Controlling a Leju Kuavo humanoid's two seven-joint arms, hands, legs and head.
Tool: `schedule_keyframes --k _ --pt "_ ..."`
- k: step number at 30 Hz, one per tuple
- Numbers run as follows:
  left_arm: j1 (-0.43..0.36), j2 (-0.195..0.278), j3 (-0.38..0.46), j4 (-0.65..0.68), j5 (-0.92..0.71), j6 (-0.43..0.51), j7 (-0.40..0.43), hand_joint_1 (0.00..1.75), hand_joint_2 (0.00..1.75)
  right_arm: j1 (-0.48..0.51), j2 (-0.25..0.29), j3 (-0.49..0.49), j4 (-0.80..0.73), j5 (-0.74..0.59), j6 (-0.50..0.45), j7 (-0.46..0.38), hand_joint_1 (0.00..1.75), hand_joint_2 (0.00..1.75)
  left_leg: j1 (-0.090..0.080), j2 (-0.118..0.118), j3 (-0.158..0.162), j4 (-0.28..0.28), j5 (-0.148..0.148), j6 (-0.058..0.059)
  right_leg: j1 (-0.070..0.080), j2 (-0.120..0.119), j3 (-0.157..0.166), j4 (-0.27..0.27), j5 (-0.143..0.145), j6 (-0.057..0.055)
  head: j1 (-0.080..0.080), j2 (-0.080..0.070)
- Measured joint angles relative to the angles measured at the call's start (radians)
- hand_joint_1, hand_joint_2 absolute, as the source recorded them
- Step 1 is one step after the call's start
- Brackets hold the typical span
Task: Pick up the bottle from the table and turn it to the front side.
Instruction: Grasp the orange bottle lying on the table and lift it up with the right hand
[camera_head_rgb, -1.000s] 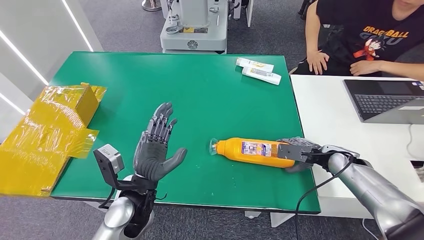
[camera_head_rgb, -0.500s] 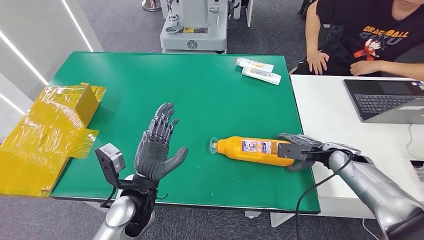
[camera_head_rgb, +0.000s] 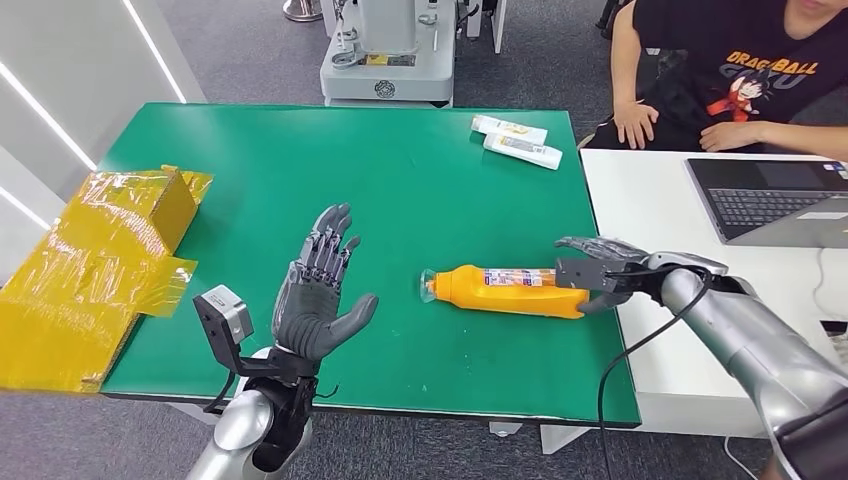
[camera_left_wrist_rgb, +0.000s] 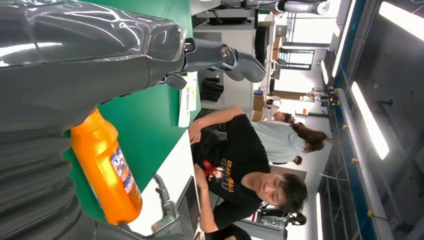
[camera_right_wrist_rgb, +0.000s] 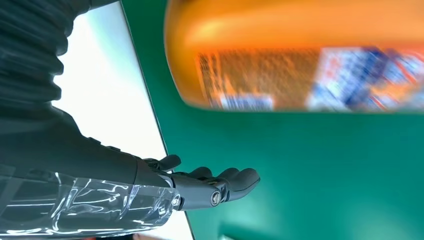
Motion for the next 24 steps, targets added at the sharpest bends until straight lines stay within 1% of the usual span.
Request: schedule_keyframes --k 5,11,18,24 --pt "-0.002 0.0 0.0 0.0 0.004 0.001 -0.002 0.0 1.75 -0.052 0.055 0.006 0.008 0.002 0.019 0.005 0.0 1.75 0.0 0.0 0.001 0.0 0.0 0.0 0.0 0.0 0.0 0.0 0.0 0.0 0.0 0.0" --pt "-0.003 0.0 0.0 0.0 0.009 0.008 -0.01 0.0 1.75 -0.066 0.1 0.018 0.023 0.002 0.024 -0.003 0.0 1.75 0.0 0.0 0.0 0.0 0.0 0.0 0.0 0.0 0.0 0.0 0.0 0.0 0.0 0.0" --pt "-0.003 0.001 0.0 0.0 0.016 0.021 -0.014 0.0 1.75 -0.065 0.135 0.034 0.046 -0.003 0.019 -0.01 0.0 1.75 0.0 -0.001 0.0 0.0 0.0 0.0 0.0 -0.001 0.0 0.0 0.0 0.0 0.0 0.0" --pt "-0.002 0.002 0.0 0.0 0.018 0.025 -0.017 0.0 1.75 -0.061 0.15 0.043 0.065 -0.009 0.022 -0.016 0.0 1.75 0.0 -0.001 0.0 0.0 0.0 0.0 0.0 -0.001 0.0 0.0 0.0 0.0 0.0 0.0"
